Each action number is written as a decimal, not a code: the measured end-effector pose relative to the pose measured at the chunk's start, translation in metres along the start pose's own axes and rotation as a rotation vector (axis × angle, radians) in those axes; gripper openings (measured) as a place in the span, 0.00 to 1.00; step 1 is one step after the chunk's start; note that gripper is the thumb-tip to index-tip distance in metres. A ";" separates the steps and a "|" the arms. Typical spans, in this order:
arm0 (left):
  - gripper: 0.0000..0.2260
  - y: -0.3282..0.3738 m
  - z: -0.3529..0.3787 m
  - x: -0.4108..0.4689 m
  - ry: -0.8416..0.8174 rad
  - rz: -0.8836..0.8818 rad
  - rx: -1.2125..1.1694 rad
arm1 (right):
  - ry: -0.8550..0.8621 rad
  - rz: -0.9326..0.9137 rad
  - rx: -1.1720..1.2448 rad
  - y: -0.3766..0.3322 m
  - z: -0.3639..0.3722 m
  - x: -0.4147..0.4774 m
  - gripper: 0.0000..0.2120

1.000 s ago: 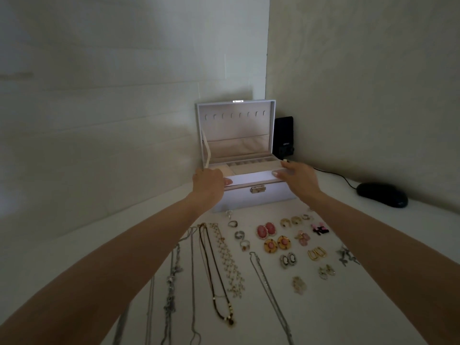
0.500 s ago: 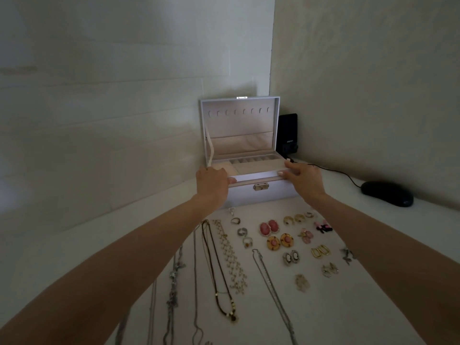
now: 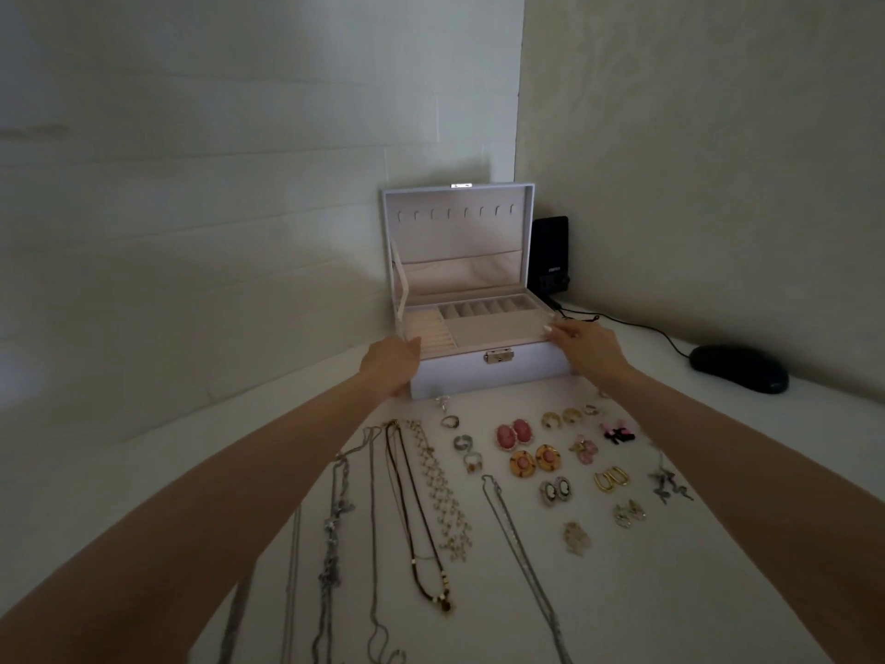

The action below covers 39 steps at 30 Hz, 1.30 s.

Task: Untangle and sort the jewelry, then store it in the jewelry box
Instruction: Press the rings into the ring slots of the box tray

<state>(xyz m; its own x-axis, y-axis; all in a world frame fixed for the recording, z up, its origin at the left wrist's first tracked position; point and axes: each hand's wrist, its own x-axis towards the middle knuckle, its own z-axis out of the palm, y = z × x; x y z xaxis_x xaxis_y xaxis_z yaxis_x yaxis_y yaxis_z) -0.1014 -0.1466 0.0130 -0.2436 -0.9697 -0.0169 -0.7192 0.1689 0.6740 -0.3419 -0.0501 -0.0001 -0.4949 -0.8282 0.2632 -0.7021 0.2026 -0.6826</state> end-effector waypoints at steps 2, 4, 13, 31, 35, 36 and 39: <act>0.12 0.001 -0.001 0.003 -0.001 -0.013 -0.141 | 0.020 0.025 0.039 0.000 0.000 0.002 0.16; 0.10 0.005 -0.001 0.004 0.008 0.008 -0.145 | 0.045 0.045 0.057 -0.001 -0.001 0.003 0.14; 0.12 0.001 -0.008 0.005 0.034 0.050 -0.076 | 0.082 0.076 0.146 -0.003 -0.001 -0.004 0.06; 0.15 -0.008 -0.008 -0.028 0.011 0.048 -0.064 | 0.042 0.041 0.078 -0.004 -0.012 -0.042 0.12; 0.14 -0.010 -0.010 -0.045 0.328 0.485 0.384 | 0.281 -0.235 -0.291 -0.018 -0.004 -0.053 0.15; 0.12 -0.012 -0.011 -0.048 0.397 0.672 0.418 | 0.346 -0.363 -0.332 -0.026 -0.002 -0.058 0.14; 0.11 -0.020 -0.010 -0.047 0.414 1.055 0.515 | 0.259 -0.657 -0.265 -0.054 0.010 -0.073 0.06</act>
<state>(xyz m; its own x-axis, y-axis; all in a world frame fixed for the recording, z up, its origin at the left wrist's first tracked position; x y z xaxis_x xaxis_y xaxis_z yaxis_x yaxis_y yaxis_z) -0.0689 -0.1064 0.0078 -0.7014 -0.2856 0.6530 -0.4913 0.8575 -0.1526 -0.2628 -0.0056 0.0109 -0.0130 -0.6793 0.7338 -0.9778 -0.1449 -0.1515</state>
